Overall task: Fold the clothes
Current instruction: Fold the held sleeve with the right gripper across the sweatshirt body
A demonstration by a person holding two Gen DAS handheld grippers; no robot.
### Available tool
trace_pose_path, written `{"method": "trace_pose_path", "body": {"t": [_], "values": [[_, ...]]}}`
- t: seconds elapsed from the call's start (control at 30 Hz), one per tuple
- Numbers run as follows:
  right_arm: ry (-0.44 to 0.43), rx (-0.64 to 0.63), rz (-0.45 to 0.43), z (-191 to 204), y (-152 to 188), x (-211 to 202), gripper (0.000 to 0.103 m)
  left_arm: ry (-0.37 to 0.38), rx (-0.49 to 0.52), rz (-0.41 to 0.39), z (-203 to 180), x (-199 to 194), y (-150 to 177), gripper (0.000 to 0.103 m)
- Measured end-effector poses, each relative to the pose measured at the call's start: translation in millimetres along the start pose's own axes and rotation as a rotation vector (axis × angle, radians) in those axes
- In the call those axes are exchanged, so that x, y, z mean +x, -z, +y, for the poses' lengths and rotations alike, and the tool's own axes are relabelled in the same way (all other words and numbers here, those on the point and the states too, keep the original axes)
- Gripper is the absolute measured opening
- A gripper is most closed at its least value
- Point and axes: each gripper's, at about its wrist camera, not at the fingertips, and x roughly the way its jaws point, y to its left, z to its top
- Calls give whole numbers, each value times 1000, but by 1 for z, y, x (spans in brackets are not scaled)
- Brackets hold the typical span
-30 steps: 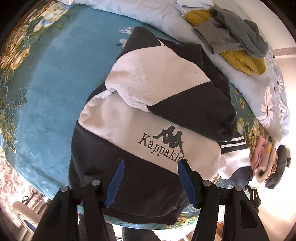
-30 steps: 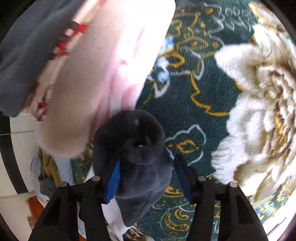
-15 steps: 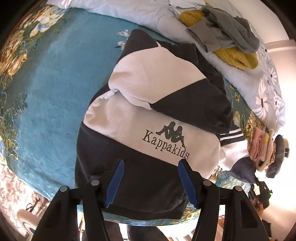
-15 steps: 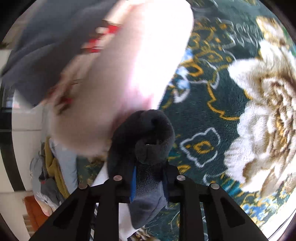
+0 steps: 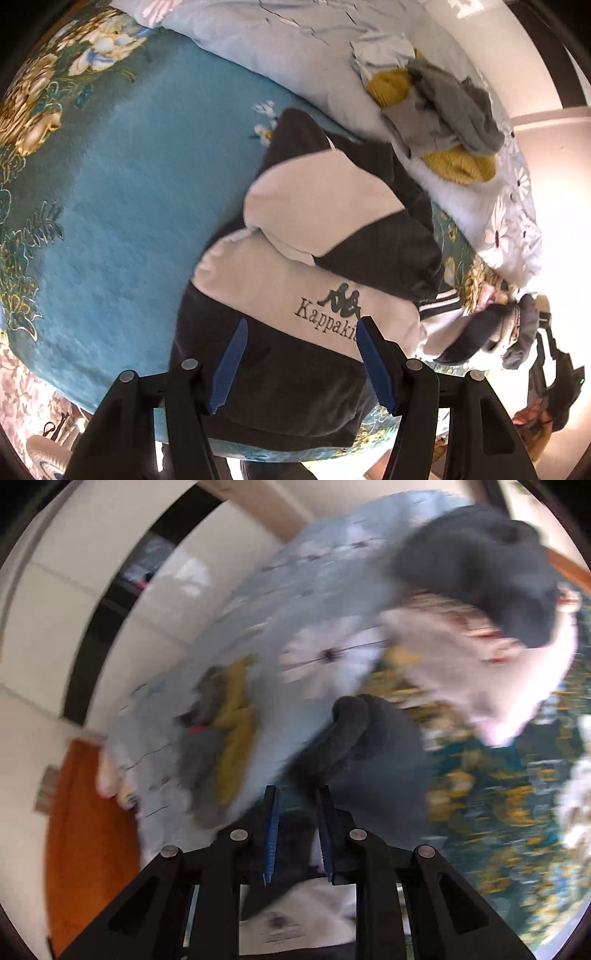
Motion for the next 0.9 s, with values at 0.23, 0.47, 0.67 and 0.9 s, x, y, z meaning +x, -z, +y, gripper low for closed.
{"method": "trace_pose_path", "body": {"t": [0.23, 0.47, 0.67, 0.9], "values": [[-83, -139, 156, 108, 39, 74, 20, 20, -79, -42, 56, -19, -3, 66], [-103, -224, 299, 169, 96, 126, 20, 42, -173, -52, 103, -25, -2, 67], [-109, -305, 438, 210, 151, 179, 20, 50, -227, -59, 133, -26, -2, 67], [14, -435, 599, 226, 215, 242, 20, 50, -250, -32, 152, -17, 3, 67]]}}
